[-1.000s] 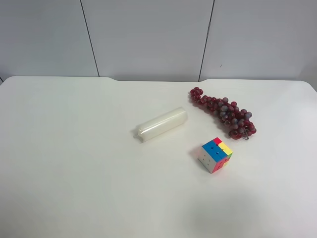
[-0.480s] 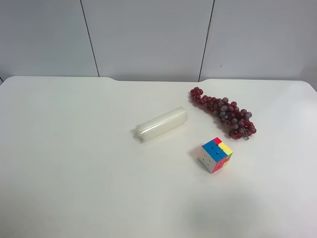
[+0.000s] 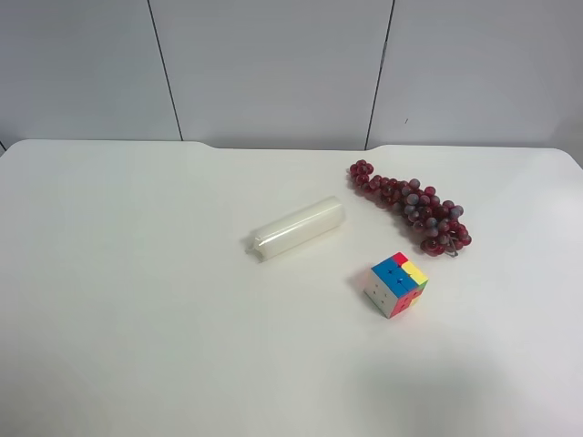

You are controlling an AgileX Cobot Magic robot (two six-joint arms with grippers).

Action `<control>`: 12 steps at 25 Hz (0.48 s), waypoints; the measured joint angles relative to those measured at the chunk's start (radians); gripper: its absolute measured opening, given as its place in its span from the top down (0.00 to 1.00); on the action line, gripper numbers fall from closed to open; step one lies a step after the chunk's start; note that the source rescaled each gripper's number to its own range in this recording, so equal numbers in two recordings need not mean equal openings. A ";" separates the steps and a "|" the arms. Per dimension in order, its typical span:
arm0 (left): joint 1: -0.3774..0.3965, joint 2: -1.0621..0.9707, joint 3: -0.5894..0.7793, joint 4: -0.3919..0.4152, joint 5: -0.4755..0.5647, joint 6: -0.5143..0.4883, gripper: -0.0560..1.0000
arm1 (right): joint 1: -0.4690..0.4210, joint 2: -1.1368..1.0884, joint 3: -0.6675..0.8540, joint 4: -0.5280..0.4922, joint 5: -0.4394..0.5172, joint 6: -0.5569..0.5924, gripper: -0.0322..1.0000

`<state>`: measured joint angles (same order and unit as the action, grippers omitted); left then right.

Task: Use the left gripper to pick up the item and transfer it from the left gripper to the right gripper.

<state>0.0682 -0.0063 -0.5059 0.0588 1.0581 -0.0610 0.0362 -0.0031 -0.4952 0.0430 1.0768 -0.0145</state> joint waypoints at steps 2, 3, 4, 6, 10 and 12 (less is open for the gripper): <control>0.000 0.000 0.000 0.000 0.000 0.000 0.00 | -0.006 0.000 0.000 0.000 0.000 0.000 0.00; 0.000 0.000 0.000 0.000 0.000 0.000 0.00 | -0.007 0.000 0.000 0.000 0.000 0.000 0.00; 0.000 0.000 0.000 0.000 0.000 0.000 0.00 | -0.007 0.000 0.000 0.000 0.000 0.000 0.00; 0.000 0.000 0.000 0.000 0.000 0.000 0.00 | -0.007 0.000 0.000 0.000 0.000 0.000 0.00; 0.000 0.000 0.000 0.000 0.000 0.000 0.00 | -0.007 0.000 0.000 0.000 0.000 0.000 0.00; 0.000 0.000 0.000 0.000 0.000 0.000 0.00 | -0.007 0.000 0.000 0.000 0.000 0.000 0.00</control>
<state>0.0682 -0.0063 -0.5059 0.0588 1.0581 -0.0610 0.0295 -0.0031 -0.4952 0.0430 1.0768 -0.0145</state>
